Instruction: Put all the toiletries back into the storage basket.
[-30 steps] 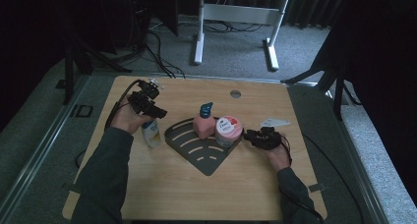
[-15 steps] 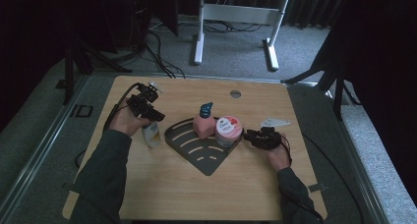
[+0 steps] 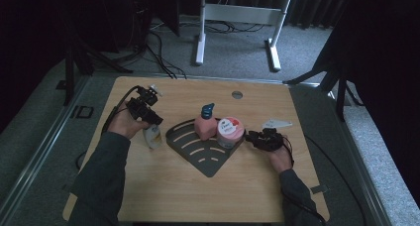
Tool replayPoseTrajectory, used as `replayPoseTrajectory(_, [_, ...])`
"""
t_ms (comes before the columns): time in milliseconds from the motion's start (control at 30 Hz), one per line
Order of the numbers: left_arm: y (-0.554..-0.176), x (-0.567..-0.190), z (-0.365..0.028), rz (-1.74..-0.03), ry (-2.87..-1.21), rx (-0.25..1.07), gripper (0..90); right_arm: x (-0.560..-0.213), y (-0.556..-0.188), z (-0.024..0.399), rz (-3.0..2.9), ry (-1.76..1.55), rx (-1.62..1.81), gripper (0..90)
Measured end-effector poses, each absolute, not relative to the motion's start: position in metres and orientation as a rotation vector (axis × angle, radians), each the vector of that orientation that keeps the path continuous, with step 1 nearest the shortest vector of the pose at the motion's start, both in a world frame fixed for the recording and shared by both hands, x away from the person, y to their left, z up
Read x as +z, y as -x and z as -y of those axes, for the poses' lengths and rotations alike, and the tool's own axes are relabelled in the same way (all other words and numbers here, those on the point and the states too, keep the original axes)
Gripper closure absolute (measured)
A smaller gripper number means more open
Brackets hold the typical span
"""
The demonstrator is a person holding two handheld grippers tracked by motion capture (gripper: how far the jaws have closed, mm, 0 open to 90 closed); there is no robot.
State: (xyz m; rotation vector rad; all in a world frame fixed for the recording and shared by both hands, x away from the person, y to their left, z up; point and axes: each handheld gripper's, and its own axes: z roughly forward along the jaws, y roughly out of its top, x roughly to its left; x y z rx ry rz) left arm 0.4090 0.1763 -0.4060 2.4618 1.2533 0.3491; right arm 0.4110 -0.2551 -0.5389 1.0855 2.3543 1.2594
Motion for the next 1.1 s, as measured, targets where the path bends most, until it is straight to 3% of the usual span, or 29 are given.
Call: replayPoseTrajectory(1100, [-0.412,-0.434,-0.180,-1.302,-2.509,0.258,50.4,-0.539,-0.411,0.255,-2.357,-1.083,1.259,67.5])
